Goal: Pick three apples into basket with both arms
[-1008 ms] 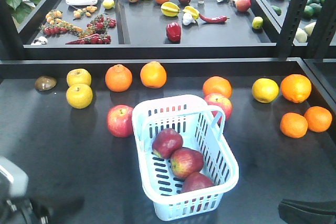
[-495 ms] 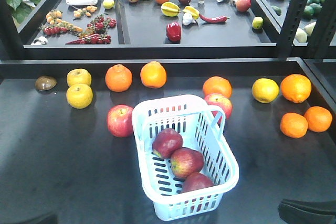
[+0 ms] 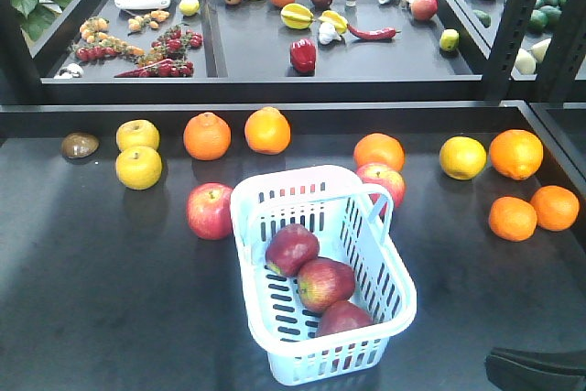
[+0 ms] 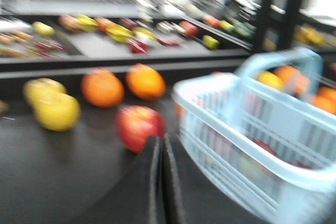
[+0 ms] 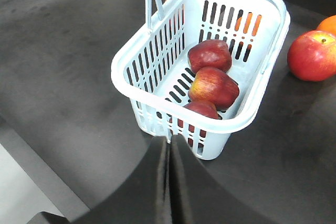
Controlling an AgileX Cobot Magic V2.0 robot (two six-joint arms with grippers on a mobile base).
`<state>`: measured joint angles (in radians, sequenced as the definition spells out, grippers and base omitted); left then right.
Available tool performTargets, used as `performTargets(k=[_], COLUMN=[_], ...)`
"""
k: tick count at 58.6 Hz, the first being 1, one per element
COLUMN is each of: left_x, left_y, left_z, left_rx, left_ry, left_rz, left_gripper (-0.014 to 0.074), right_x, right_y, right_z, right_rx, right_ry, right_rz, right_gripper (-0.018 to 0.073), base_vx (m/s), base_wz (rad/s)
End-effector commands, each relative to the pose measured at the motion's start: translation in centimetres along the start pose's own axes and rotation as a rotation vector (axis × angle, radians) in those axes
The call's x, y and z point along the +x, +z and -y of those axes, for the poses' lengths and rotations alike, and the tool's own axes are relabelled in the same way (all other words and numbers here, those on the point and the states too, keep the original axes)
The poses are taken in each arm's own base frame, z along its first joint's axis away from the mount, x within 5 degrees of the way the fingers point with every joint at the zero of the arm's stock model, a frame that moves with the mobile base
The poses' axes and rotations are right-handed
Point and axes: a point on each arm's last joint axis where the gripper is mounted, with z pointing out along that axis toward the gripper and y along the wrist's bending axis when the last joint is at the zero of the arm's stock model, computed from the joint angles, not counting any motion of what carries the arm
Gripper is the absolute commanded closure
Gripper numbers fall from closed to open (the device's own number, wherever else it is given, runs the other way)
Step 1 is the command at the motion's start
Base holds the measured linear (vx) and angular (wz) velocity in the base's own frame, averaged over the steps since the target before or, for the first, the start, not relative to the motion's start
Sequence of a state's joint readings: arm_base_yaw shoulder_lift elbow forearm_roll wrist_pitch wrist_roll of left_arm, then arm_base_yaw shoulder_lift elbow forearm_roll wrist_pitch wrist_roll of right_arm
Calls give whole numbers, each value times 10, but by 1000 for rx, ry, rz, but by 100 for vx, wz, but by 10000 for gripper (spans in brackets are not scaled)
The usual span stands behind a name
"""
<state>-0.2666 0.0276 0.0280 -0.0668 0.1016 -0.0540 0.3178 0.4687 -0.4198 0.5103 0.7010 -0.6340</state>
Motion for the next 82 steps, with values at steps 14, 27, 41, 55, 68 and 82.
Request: performTargets(k=[14,27,41,55,68,82], left_x=[-15,-15,-15,-16,-16,-16], left_y=[-8,-8,-8,-8,-8,-8], left_z=[-11,-12,-12,-12,-12,-12], left_rx=[-217,-239,-238,-238,-238,-238], left_ry=[-83,57,33,34,34,34], left_rz=[148,130,135,137,137,137], left_gripper=[602,602,602,602,602,602], right_x=[-12,-12,-12,-12,-12,-12], right_y=[-4,-4,-4,-4,-4,-4], right_z=[3,3,3,3,3,3], right_rx=[26,26,26,26,26,26], right_ry=[10,10,10,10,10,10], right_rz=[70,70,70,70,70,70], right_gripper=[565,565,565,565,565,565], base_vx=[0,0,0,0,0,0], base_wz=[0,0,0,0,0,0])
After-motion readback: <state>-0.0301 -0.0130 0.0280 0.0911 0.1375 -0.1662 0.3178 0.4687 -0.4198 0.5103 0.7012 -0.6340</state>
